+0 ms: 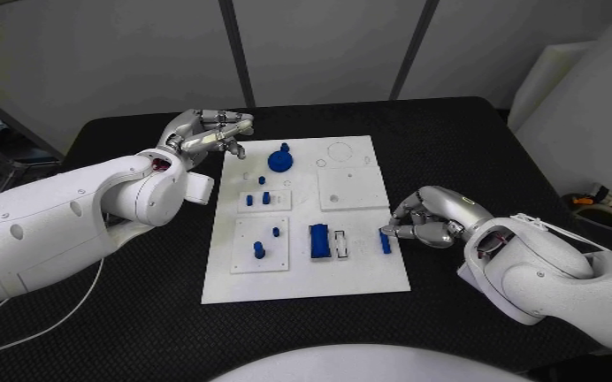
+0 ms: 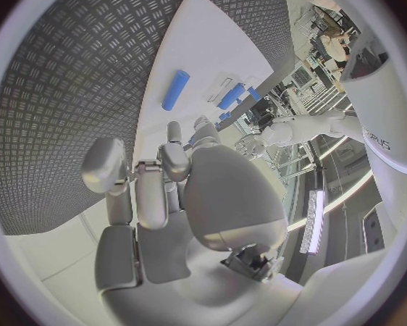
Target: Assemble the parts on the task board
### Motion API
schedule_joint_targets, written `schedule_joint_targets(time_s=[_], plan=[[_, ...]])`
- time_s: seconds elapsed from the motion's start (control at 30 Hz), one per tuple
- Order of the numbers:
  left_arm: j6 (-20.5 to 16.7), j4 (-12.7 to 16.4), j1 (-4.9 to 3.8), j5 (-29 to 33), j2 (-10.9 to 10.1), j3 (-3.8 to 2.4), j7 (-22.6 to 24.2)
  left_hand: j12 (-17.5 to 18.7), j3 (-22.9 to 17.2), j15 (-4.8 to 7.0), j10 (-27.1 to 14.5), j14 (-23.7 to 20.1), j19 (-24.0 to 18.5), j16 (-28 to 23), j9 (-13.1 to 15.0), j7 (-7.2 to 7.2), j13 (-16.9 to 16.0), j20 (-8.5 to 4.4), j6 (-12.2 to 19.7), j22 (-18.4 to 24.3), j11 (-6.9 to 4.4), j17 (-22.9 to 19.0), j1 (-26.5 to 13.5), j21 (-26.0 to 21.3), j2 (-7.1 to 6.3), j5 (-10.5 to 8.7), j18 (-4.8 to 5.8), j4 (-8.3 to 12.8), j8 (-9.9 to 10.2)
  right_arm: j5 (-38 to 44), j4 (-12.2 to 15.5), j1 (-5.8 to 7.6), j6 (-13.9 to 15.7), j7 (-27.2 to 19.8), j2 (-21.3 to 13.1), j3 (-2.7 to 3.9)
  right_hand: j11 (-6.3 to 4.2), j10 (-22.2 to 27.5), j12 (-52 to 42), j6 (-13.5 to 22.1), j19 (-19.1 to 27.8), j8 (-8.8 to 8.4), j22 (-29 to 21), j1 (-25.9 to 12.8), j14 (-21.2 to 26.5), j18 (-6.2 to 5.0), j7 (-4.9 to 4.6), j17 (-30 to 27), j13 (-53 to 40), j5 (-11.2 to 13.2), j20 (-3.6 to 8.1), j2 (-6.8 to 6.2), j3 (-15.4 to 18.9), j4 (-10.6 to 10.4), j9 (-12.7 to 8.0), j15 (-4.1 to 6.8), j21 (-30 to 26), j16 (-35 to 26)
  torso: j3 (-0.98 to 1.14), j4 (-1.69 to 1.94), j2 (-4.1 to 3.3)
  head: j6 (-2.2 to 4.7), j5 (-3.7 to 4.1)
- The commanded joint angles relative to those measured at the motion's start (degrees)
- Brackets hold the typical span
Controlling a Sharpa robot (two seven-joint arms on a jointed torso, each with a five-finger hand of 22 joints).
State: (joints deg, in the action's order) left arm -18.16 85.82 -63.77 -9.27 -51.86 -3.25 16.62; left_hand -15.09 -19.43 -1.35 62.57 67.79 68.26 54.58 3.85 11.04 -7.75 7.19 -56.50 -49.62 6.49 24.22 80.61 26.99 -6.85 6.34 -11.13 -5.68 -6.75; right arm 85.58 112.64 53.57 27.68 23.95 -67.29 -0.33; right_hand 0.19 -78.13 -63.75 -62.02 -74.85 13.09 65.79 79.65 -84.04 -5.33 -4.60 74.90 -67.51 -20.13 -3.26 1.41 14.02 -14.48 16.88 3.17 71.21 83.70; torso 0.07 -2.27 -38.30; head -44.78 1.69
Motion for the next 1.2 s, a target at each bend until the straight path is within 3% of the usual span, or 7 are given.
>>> schedule_joint_targets(time_s=[0.03, 0.17, 0.3, 0.87, 1.2], plan=[[0.68, 0.04, -0.05, 0.08, -0.08, -0.02, 0.72, -0.2, 0.23, -0.32, -0.49, 0.07, 0.4, -0.21, 0.04, -0.07, -0.06, -0.03, 0.44, 0.08, -0.02, -0.07, 0.08, -0.34, 0.19, 0.16, 0.69, 0.1, -0.16, 3.68, -0.38, 0.01, -3.41, 3.4, 0.46, 0.0, -0.07, -0.47, -0.3, -0.56, -0.39, -0.36, -0.07, -0.13, -3.88, -0.13, 0.03, 4.95, -0.12, -0.48, 0.21, -0.62, 0.23, -0.43, 0.01, 0.34, 0.01, 0.18, 0.01, 0.07, -0.03, -0.13, -0.19], [0.69, 0.04, -0.03, 0.08, -0.17, -0.02, 0.71, -0.2, 0.23, -0.32, -0.49, 0.07, 0.4, -0.21, 0.04, -0.07, -0.06, -0.03, 0.44, 0.08, -0.02, -0.07, 0.08, -0.34, 0.19, 0.16, 0.69, 0.1, -0.16, 4.7, -0.87, -0.03, -4.8, 4.59, 1.13, -0.02, -0.1, -0.54, -0.4, -0.83, -0.41, -0.31, -0.08, -0.56, -3.89, -0.12, 0.08, 4.99, -0.25, -0.67, 0.23, -1.02, 0.7, -0.87, 0.17, 0.37, -0.03, 0.19, -0.09, -0.01, 0.04, -0.23, -0.2], [0.7, 0.05, -0.02, 0.08, -0.22, -0.02, 0.72, -0.2, 0.23, -0.32, -0.49, 0.07, 0.4, -0.21, 0.04, -0.07, -0.06, -0.03, 0.44, 0.08, -0.02, -0.07, 0.08, -0.34, 0.19, 0.16, 0.69, 0.1, -0.16, 5.5, -1.11, -0.06, -5.77, 5.4, 1.48, -0.03, -0.15, -0.56, -0.42, -1.13, -0.41, -0.17, -0.1, -0.86, -3.89, -0.13, 0.17, 4.99, -0.32, -0.75, 0.26, -1.27, 1.05, -1.19, 0.37, 0.4, -0.08, 0.17, -0.02, -0.02, 0.0, -0.3, -0.19], [0.66, 0.22, 0.0, 0.08, -0.48, -0.02, 0.76, -0.2, 0.23, -0.32, -0.49, 0.07, 0.4, -0.21, 0.04, -0.07, -0.06, -0.03, 0.44, 0.08, -0.02, -0.07, 0.08, -0.34, 0.19, 0.16, 0.69, 0.1, -0.16, 9.3, -2.07, -0.29, -8.72, 7.45, 3.5, -0.07, -0.33, -0.48, -0.26, -1.57, -0.36, 0.31, -0.24, -1.55, -3.85, -0.16, 0.41, 4.83, -0.31, -0.67, 0.39, -2.2, 1.99, -1.81, 1.17, 0.56, -0.26, 0.03, -0.06, 0.01, 0.0, -0.56, -0.2], [0.61, 0.39, 0.0, 0.08, -0.75, -0.02, 0.75, -0.31, 0.29, -0.34, -0.53, 0.06, 0.42, -0.2, 0.05, -0.05, -0.09, -0.02, 0.45, 0.12, 0.0, -0.09, 0.0, -0.39, 0.27, 0.16, 0.7, 0.02, -0.22, 12.86, -2.24, -1.54, -11.36, 8.8, 5.07, -0.09, -0.33, -0.37, -0.36, -1.11, -0.2, 0.43, -0.51, -0.2, -3.8, -0.2, 0.38, 4.63, -0.53, -0.62, 0.43, -2.95, 2.01, -1.16, 1.77, 0.57, -0.57, -0.16, -0.08, 0.06, 0.01, -0.82, -0.31]])
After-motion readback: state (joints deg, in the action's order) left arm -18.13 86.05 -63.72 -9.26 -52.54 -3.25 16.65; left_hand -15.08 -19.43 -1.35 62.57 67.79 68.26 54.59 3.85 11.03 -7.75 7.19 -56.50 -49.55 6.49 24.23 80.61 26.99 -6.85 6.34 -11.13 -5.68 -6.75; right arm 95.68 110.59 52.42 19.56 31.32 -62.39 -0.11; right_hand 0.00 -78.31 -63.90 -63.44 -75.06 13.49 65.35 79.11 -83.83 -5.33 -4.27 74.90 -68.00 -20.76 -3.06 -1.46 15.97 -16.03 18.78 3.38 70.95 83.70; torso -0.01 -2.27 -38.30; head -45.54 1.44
